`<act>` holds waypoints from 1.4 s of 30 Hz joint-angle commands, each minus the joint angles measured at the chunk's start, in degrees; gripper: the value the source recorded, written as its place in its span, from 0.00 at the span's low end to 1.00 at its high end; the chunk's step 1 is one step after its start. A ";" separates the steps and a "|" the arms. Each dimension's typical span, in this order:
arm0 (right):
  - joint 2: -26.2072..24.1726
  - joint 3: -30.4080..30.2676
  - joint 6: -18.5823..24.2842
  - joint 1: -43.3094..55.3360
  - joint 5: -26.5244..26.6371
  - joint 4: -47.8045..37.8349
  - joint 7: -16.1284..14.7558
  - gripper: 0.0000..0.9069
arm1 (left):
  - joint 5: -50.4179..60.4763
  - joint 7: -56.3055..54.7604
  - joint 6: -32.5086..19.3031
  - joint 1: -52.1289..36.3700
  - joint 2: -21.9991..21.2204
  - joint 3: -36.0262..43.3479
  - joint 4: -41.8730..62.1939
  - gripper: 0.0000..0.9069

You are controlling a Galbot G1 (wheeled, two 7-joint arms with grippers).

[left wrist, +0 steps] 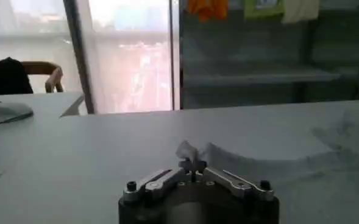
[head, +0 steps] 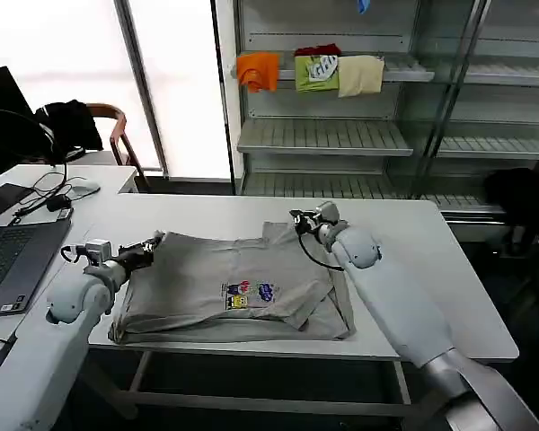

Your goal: Fold and organize the clothes.

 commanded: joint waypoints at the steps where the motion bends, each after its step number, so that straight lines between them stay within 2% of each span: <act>1: -6.39 0.08 -4.77 -4.59 4.98 15.88 4.89 0.00 | -0.98 -4.90 -1.16 9.32 3.45 -3.68 -10.80 0.02; 6: -8.61 1.61 -4.39 -8.17 4.55 18.11 7.37 0.00 | -0.90 -6.05 -2.73 13.03 3.91 -4.77 -14.07 0.02; 7: -8.39 1.57 -4.02 -7.99 4.55 17.26 7.95 0.08 | -0.84 -6.18 -2.78 12.74 3.59 -4.51 -13.88 0.01; 8: -7.50 1.39 -3.28 -7.35 4.56 14.94 8.52 0.39 | -0.62 -6.27 -2.81 12.35 3.33 -4.28 -13.37 0.01; 9: -7.17 1.32 -2.63 -7.11 4.51 14.52 8.79 1.00 | -0.27 -6.26 -2.91 11.99 2.93 -3.89 -13.01 0.02; 10: -5.14 0.89 0.53 -5.57 1.93 8.46 9.30 1.00 | -0.09 -6.21 -3.06 11.71 2.64 -3.60 -12.65 0.01; 11: -4.50 0.87 2.58 -5.01 0.78 6.25 8.96 1.00 | -0.07 -6.12 -3.05 11.65 2.48 -3.27 -12.60 0.01; 13: -1.76 0.42 6.40 -3.27 0.16 0.13 9.00 1.00 | 0.27 -5.80 -3.07 11.51 2.09 -2.84 -12.53 0.01; 16: 2.35 0.27 9.53 -0.91 -1.09 -10.30 8.47 1.00 | 0.64 -5.65 -3.11 11.25 1.68 -2.39 -12.12 0.01; 18: 4.46 0.45 9.50 0.36 -1.16 -15.54 8.46 1.00 | 0.65 -5.68 -3.11 11.20 1.50 -2.32 -12.07 0.01; 23: 10.56 3.49 12.76 3.60 -4.36 -28.48 6.61 1.00 | 0.69 -5.50 -3.31 11.39 1.34 -2.37 -12.36 0.01; 26: 12.36 4.43 13.13 4.46 -4.51 -32.24 4.97 1.00 | 1.03 -5.53 -3.31 11.56 1.00 -2.33 -12.42 0.01; 28: 12.85 4.24 13.05 4.49 -4.80 -33.29 4.06 0.94 | 1.27 -5.51 -3.29 11.63 0.80 -2.24 -12.50 0.01; 30: 13.16 3.67 12.92 4.21 -4.85 -33.34 3.12 0.93 | 1.26 -5.44 -3.14 11.58 0.72 -2.09 -12.62 0.01; 32: 13.85 3.51 12.72 4.12 -5.23 -33.87 2.60 0.87 | 1.03 -5.41 -3.10 11.41 0.73 -1.91 -12.62 0.01; 33: 14.22 3.57 12.66 4.10 -5.47 -34.28 2.42 0.78 | 0.56 -5.43 -2.78 11.25 0.71 -1.87 -12.68 0.01; 35: 14.82 3.71 12.44 4.03 -5.65 -34.65 2.01 0.38 | 0.24 -5.43 -2.60 11.03 0.66 -1.73 -12.80 0.02; 36: 15.02 3.68 12.47 3.94 -5.68 -34.62 2.07 0.00 | 0.20 -5.43 -2.60 10.99 0.64 -1.68 -12.88 0.01; 42: 14.82 3.37 12.95 3.51 -6.03 -32.20 2.76 0.00 | 0.22 -5.27 -2.78 11.14 0.50 -1.83 -12.75 0.01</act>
